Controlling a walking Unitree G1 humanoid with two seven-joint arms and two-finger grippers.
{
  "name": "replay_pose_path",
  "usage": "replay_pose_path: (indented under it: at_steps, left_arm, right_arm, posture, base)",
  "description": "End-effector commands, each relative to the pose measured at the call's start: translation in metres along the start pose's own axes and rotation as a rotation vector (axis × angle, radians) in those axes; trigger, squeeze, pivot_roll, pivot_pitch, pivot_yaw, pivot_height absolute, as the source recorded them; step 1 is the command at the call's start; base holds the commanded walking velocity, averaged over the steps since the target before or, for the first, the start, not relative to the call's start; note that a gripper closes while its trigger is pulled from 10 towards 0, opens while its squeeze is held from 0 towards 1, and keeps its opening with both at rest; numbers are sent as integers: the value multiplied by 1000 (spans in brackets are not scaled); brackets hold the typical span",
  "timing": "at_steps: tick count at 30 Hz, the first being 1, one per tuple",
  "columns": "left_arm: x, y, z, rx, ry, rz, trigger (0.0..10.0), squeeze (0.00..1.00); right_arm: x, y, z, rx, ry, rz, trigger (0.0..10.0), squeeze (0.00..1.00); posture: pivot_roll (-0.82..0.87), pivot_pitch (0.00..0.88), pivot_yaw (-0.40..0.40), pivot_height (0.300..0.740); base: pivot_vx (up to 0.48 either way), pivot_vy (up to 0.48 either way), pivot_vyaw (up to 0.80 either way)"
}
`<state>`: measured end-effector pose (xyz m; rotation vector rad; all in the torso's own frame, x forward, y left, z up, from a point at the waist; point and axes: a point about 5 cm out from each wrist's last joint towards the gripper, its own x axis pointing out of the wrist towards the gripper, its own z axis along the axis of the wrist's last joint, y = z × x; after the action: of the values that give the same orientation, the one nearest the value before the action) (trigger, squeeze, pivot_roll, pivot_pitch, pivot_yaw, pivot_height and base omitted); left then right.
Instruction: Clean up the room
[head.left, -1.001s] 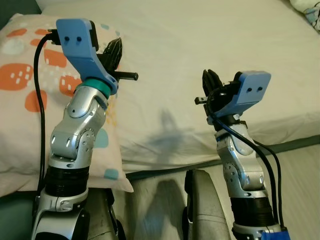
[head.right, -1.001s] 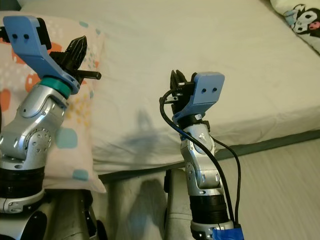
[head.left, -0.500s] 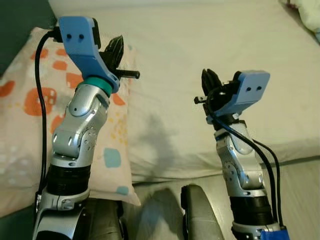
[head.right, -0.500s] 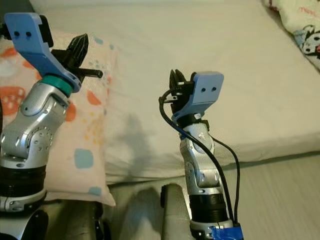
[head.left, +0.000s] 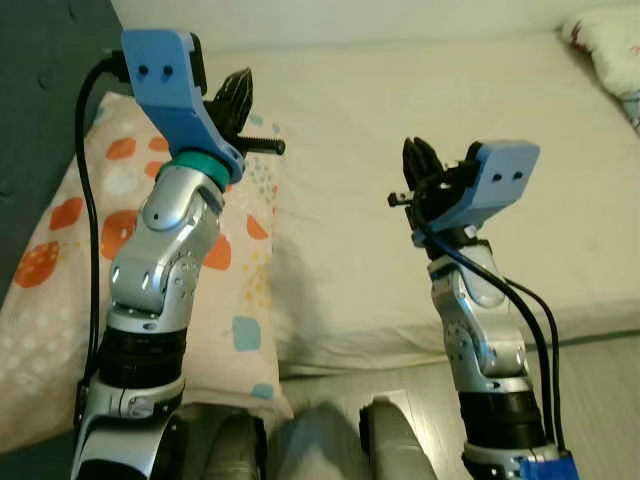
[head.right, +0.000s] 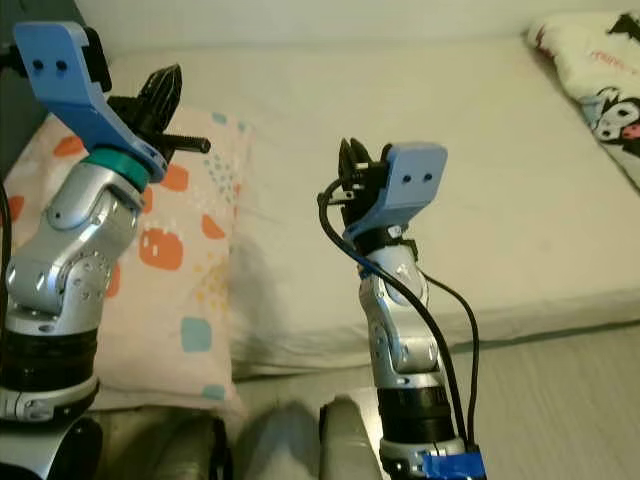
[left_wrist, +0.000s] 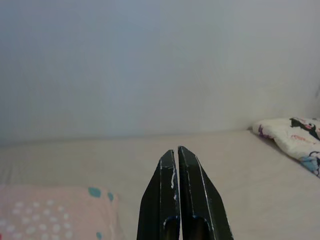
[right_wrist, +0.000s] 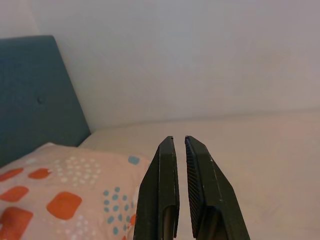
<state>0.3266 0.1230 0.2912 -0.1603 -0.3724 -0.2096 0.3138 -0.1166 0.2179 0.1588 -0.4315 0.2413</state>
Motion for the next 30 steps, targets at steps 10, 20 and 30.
replay_pose_path:
  at_steps: [10, 20, 30]
  left_arm:
    - [-27, 29, -60, 34, 238, 63, 10000, 0]
    - [-83, 55, -145, 70, 584, 138, 10000, 0]
    - [-103, 56, -164, 136, 621, 177, 10000, 0]
  right_arm:
    - [-15, -8, -36, -51, 146, -10, 10000, 0]
    - [-59, -28, -103, -118, 471, -54, 10000, 0]
    - [-76, -46, -116, -120, 511, -91, 10000, 0]
  posture:
    - [-61, 89, 30, 739]
    - [-40, 45, 4, 740]
    - [-36, 10, 1, 740]
  base:
    - [0, 0, 0]
    - [0, 0, 0]
    - [0, 0, 0]
